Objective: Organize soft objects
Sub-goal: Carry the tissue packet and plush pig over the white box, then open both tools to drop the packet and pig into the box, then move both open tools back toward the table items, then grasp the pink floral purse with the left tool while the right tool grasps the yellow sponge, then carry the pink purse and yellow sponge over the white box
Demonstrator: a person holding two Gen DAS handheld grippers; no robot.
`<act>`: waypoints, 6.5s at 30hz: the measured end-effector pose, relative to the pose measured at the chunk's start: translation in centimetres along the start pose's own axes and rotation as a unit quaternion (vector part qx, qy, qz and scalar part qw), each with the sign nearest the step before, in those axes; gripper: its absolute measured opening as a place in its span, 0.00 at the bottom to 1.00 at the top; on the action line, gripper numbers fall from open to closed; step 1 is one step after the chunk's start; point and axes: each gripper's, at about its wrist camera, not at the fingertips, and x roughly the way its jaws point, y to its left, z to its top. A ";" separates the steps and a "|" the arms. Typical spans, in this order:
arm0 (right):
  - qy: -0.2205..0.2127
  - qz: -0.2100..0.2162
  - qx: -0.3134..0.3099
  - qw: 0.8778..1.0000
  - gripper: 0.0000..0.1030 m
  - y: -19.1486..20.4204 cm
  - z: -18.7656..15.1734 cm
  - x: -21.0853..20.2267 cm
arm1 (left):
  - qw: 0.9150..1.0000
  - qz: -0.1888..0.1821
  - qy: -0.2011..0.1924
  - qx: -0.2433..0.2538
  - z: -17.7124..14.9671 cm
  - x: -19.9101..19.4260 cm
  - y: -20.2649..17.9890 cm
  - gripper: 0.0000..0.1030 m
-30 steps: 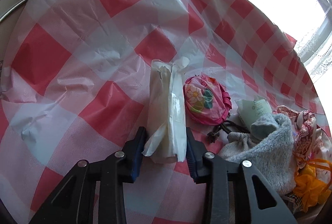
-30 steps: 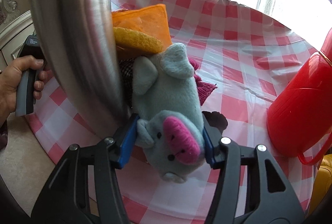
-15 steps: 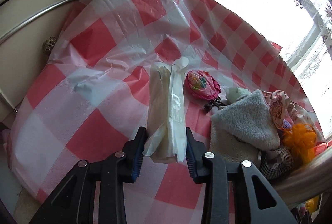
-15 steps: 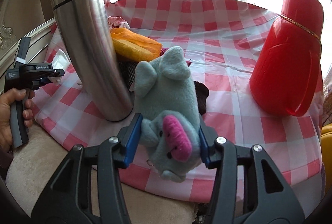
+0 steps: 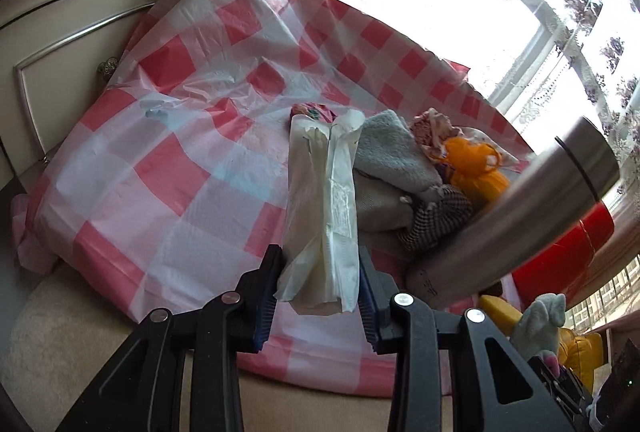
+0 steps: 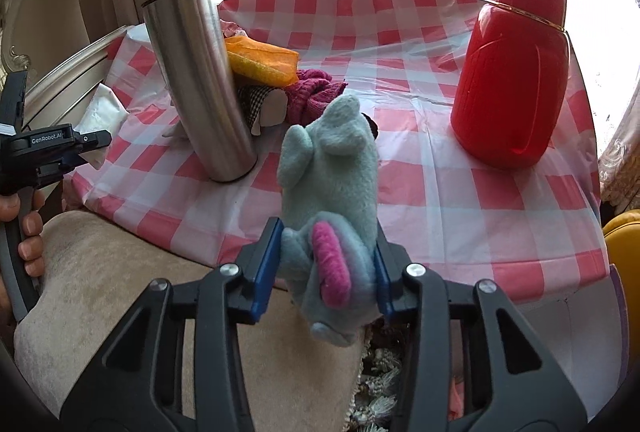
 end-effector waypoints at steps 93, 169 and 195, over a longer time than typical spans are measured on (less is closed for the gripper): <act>0.060 -0.089 0.008 0.994 0.93 -0.4 0.4 -2.2 | 0.987 -0.105 0.050 0.113 -7.7 -5.6 -7.4 0.69; 0.101 -0.066 -0.036 0.992 0.50 2.1 2.3 11.1 | 0.985 0.119 0.071 0.102 13.8 18.1 2.4 0.65; 0.094 -0.090 -0.040 0.991 0.50 1.4 -0.5 7.6 | 0.995 0.040 0.034 0.082 2.7 3.0 0.2 0.65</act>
